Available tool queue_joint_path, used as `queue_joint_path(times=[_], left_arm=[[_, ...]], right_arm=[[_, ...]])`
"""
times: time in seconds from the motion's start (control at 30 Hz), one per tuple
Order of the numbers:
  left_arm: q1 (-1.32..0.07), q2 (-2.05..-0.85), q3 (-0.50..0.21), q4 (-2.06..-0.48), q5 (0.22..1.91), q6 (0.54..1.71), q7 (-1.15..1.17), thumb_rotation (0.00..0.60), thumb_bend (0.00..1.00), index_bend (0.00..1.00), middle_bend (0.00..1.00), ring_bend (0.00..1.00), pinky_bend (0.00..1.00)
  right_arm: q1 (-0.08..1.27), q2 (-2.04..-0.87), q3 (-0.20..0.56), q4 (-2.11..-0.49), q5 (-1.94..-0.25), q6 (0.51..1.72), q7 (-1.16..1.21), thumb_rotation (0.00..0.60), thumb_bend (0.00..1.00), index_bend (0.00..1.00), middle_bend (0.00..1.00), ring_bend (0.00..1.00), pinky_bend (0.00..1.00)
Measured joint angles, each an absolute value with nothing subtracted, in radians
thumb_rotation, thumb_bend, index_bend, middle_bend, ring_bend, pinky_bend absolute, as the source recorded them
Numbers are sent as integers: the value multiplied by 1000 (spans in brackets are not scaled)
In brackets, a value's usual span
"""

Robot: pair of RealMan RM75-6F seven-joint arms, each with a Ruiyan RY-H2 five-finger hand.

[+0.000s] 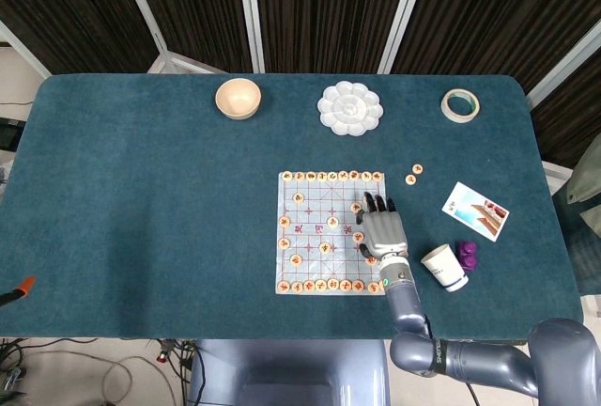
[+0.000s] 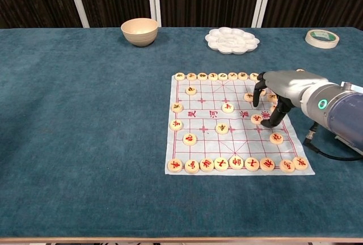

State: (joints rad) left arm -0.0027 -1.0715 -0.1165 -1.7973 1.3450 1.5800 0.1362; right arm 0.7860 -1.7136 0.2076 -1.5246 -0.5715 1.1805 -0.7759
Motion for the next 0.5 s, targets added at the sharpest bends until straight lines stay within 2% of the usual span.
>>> queue_joint_path(times=[0.5], left_arm=[[-3, -1071, -117, -1797, 1343, 1580, 136, 600, 0, 49, 0, 0, 0]], right_arm=[[785, -1746, 214, -1490, -577, 1174, -771, 600, 378, 418, 0, 0, 92]])
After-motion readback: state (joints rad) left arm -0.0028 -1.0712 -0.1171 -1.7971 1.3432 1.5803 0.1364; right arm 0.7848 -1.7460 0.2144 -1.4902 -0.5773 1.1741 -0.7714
